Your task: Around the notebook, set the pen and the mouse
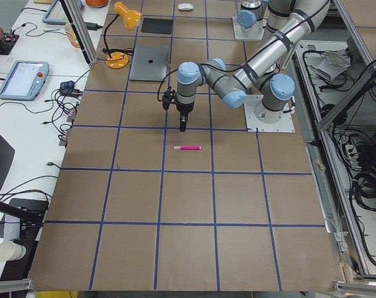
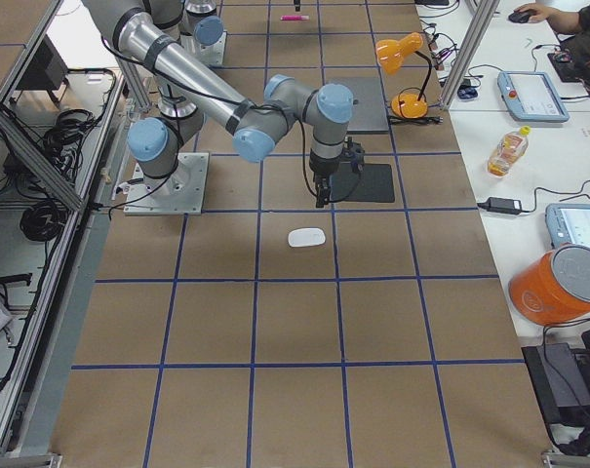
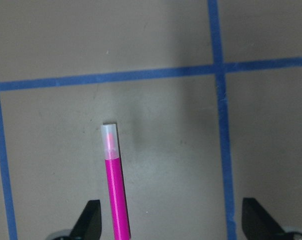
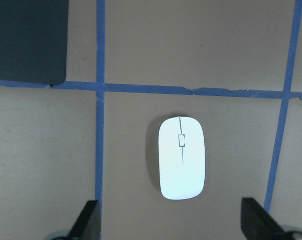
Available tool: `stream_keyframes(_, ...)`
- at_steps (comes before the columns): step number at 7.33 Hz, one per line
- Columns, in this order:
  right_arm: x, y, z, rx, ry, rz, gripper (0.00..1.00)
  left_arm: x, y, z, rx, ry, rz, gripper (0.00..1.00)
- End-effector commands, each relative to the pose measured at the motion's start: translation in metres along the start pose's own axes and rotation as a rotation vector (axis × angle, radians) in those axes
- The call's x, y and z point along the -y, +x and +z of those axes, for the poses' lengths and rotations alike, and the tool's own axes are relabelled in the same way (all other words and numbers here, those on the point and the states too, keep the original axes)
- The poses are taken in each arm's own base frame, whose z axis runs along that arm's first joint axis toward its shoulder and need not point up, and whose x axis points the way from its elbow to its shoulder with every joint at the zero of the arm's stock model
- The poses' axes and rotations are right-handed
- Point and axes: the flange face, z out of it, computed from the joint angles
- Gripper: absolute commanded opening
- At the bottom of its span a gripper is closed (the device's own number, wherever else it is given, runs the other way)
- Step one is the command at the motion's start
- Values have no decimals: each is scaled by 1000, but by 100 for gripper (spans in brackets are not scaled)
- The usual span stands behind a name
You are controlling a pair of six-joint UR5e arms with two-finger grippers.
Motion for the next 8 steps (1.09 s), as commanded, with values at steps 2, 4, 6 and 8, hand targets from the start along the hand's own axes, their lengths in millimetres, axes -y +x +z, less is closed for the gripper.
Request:
stream_keyframes(2, 3, 35, 78, 46, 4, -63, 100, -10, -13, 47, -44, -28, 7, 100)
stream_keyframes(4, 6, 35, 103, 51, -10, -57, 100, -4, -19, 51, -41, -27, 1, 94)
stream_keyframes(6, 8, 35, 118, 70, -29, -54, 100, -15, -45, 61, -51, -36, -52, 94)
stream_keyframes(8, 6, 32, 129, 87, -44, -59, 100, -16, -46, 63, -54, -38, -65, 63)
